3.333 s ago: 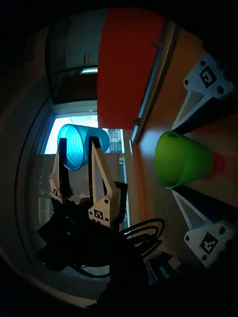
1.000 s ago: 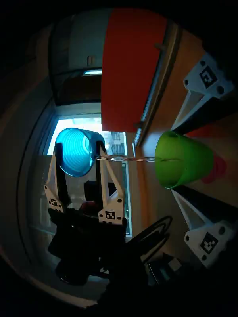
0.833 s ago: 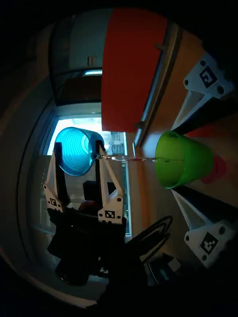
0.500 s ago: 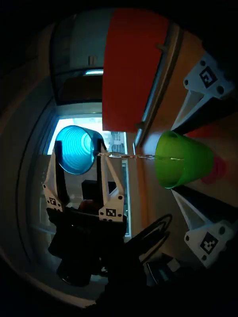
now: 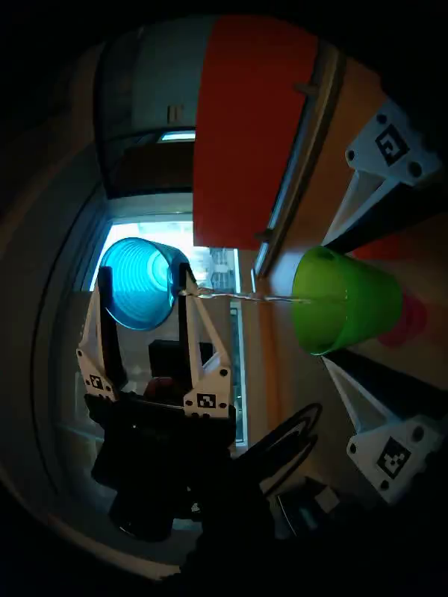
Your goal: Pour water
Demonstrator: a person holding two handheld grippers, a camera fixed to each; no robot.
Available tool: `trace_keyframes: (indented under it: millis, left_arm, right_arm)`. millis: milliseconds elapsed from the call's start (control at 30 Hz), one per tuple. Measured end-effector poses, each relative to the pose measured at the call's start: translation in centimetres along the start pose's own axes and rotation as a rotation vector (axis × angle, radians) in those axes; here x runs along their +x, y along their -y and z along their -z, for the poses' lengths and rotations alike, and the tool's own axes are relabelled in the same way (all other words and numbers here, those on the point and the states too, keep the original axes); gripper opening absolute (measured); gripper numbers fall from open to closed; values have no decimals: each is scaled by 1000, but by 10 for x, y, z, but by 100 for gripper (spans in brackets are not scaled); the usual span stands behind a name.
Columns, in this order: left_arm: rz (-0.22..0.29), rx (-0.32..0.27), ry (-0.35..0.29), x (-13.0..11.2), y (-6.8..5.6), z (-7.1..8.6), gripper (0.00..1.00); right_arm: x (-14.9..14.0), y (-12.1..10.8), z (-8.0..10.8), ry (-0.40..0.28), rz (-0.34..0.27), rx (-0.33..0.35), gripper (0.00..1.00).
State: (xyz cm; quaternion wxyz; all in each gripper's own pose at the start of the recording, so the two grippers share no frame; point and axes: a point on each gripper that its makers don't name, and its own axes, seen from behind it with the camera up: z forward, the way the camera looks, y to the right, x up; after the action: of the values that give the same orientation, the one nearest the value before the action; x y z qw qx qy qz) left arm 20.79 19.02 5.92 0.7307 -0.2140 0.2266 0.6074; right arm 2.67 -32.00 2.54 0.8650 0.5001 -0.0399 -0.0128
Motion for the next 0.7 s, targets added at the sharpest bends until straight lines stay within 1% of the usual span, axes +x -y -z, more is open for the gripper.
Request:
trace_keyframes:
  millis: [167,467,700]
  left_arm:
    - [-20,2,-2,0,2,0,88]
    - [-51,3,-3,1,2,0,88]
    - [-79,7,-4,3,5,3,88]
  right_arm:
    - [0,1,0,0,1,1,90]
    - [0,1,0,0,3,0,90]
    - [1,1,0,0,5,0,90]
